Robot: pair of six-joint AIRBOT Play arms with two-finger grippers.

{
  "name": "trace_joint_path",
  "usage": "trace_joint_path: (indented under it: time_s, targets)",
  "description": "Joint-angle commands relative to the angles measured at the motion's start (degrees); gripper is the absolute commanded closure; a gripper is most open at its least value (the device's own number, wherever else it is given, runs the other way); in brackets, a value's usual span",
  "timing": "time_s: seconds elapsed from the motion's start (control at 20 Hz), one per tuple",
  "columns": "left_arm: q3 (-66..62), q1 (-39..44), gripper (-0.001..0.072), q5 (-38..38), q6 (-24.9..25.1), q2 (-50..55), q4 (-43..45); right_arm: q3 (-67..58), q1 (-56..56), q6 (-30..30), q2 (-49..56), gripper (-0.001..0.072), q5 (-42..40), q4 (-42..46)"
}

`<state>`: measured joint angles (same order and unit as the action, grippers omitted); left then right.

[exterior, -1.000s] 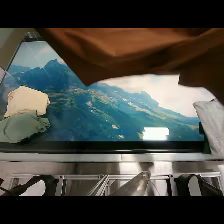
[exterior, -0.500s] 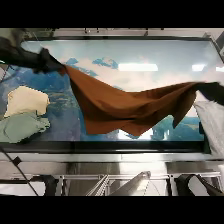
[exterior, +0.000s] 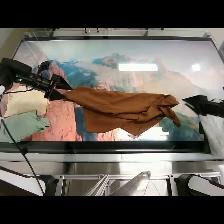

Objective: Fold the shirts.

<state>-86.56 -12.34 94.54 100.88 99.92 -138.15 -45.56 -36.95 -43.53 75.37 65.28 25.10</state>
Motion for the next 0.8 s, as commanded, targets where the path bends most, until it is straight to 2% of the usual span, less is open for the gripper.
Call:
trace_joint_path:
  time_s: [0.0,0.15,0.3,0.5,0.65,0.7,0.75]
  targets:
    - [10.99,-1.14,-0.0001,1.11,-0.87,-9.11,5.73,-4.24,-0.76,-7.32,1.31,0.0127,-2.34,4.7]
    - [26.23,0.5,0.0,-7.19,-0.85,-17.53,6.12,-4.22,1.33,-8.59,3.13,0.0132,0.35,4.79]
    - [38.53,4.66,0.0002,-17.51,-0.83,-20.39,5.57,-4.22,6.56,-8.61,6.34,0.0132,0.07,4.7]
    - [45.05,10.56,0.0011,-24.48,4.85,-15.76,-4.61,-4.24,13.33,-8.57,9.92,0.0131,-2.73,4.66]
    - [43.23,16.59,0.0011,-26.03,4.92,-9.42,-4.5,-4.24,15.91,-8.57,10.25,0.0131,-3.85,3.96]
    - [41.44,18.73,0.0048,-25.88,5.33,-7.32,-4.59,-4.26,16.09,-8.57,10.25,0.0132,-3.8,3.26]
    - [39.28,20.61,0.0215,-25.92,5.42,-5.73,-4.44,-4.26,16.09,-8.57,10.25,0.0132,-3.8,2.71]
